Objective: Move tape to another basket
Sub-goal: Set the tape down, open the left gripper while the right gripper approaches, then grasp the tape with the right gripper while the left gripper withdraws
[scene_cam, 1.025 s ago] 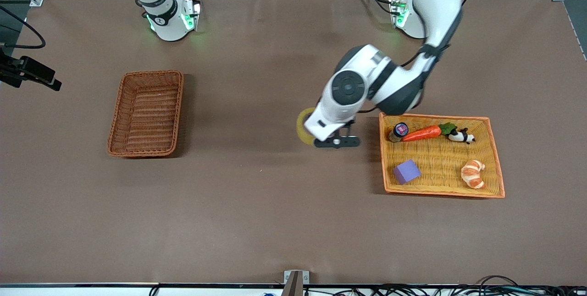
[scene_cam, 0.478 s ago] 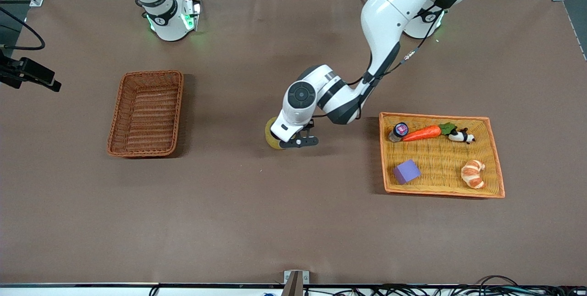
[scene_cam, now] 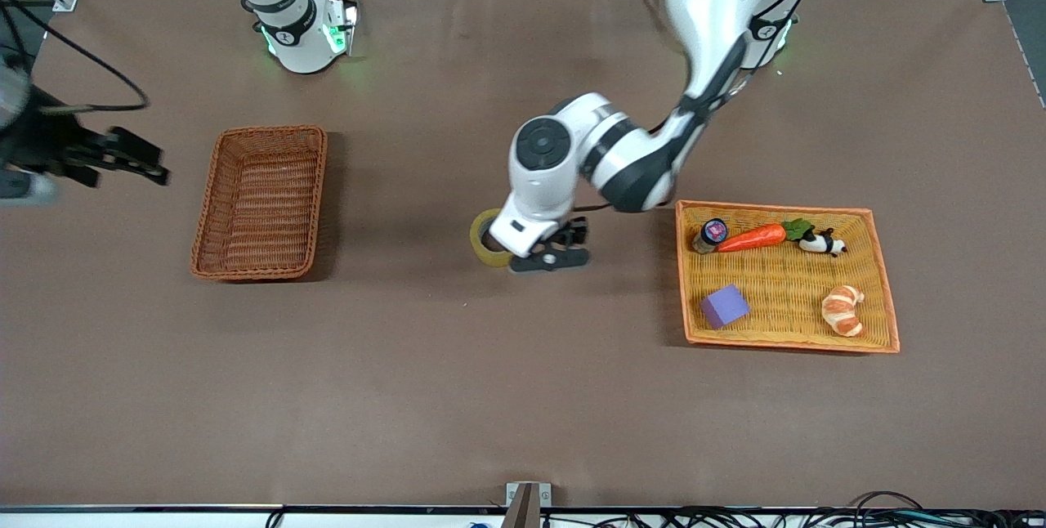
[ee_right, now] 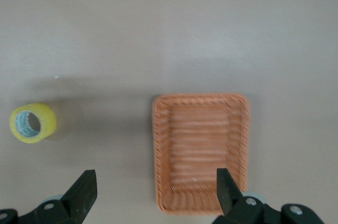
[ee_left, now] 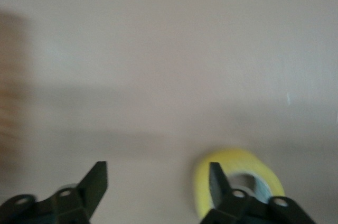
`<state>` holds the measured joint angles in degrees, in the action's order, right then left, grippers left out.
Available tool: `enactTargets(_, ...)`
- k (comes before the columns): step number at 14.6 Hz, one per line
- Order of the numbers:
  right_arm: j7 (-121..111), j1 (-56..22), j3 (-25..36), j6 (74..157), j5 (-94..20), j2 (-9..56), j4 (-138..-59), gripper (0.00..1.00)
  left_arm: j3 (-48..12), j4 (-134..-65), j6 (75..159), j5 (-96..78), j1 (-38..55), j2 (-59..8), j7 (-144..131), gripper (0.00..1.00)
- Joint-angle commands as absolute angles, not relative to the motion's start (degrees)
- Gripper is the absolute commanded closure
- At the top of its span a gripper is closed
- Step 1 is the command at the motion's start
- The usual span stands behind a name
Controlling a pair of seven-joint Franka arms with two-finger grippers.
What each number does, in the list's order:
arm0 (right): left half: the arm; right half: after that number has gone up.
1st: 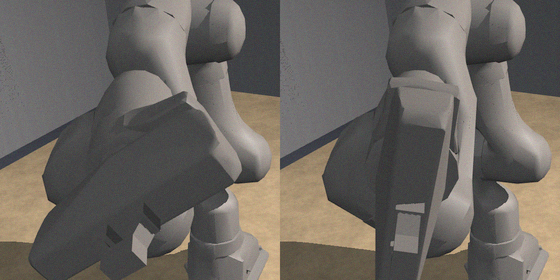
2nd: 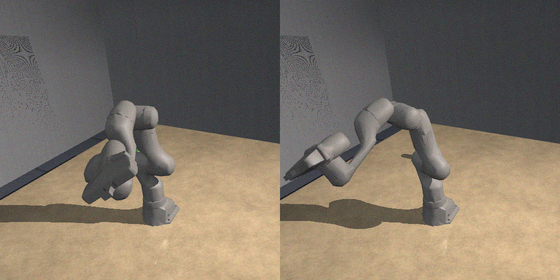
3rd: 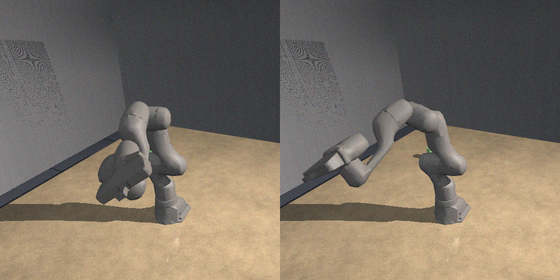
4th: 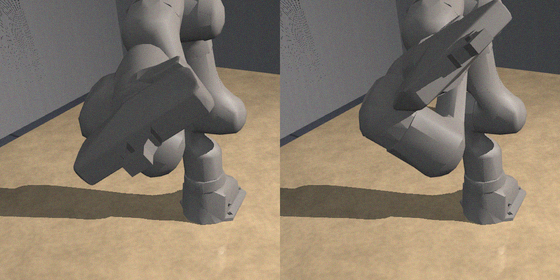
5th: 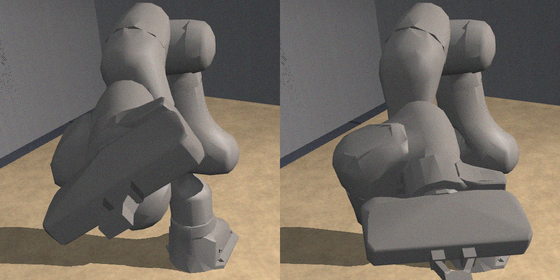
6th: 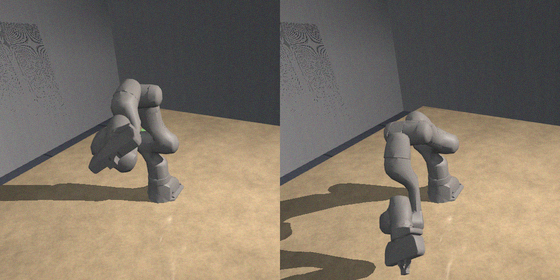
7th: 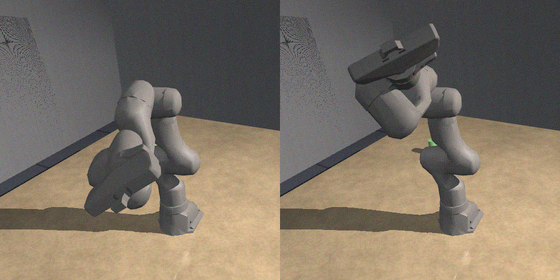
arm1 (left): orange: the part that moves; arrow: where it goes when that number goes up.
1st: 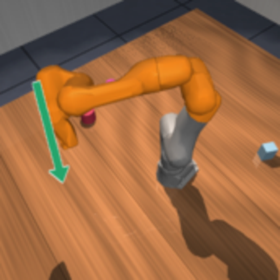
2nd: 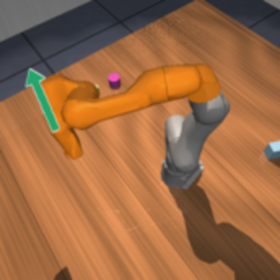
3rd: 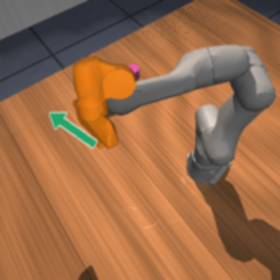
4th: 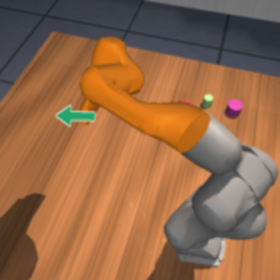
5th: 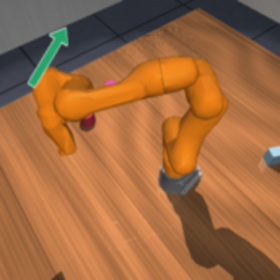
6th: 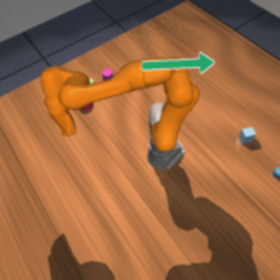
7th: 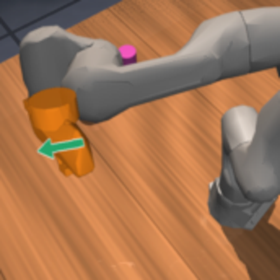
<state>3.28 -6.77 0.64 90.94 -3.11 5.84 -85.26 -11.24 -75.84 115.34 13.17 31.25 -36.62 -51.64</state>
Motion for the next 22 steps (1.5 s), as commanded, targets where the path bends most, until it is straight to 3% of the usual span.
enactTargets(1, 8.58, -12.73, 0.79, 96.48, -3.52, 10.27, -85.43, 0.0, -11.34, -79.1, 106.91, 14.15, 23.06, -23.15, -46.52, 0.0)
enactTargets(6, 23.45, -26.42, 0.79, 103.79, -2.99, 19.4, -85.52, 0.0, -11.6, -79.36, 93.18, 10.03, 8.29, -9.25, -23.42, 0.0)
enactTargets(9, 33.27, -34.25, 0.88, 111.15, -2.81, 26.78, -85.96, 0.0, -11.78, -79.28, 91.41, 7.39, 2.04, -7.56, -14.62, 0.0)
enactTargets(13, 34.63, -38.58, 0.88, 117.76, -2.64, 35.05, -86.4, 0.0, -11.69, -79.1, 87.99, 6.6, -0.87, -7.21, -9.14, 0.0)
enactTargets(17, 34.63, -41.13, 0.97, 128.38, -0.88, 36.12, -95.42, 0.0, -7.84, -79.98, 87.28, 1.85, -0.89, -4.22, -5.72, 0.0)
enactTargets(22, 34.72, -42.71, 0.97, 132.61, 1.49, 36.39, -98.95, 0.0, -2.9, -83.05, 86.49, 1.67, 3.34, 0.26, -5.71, 0.0)
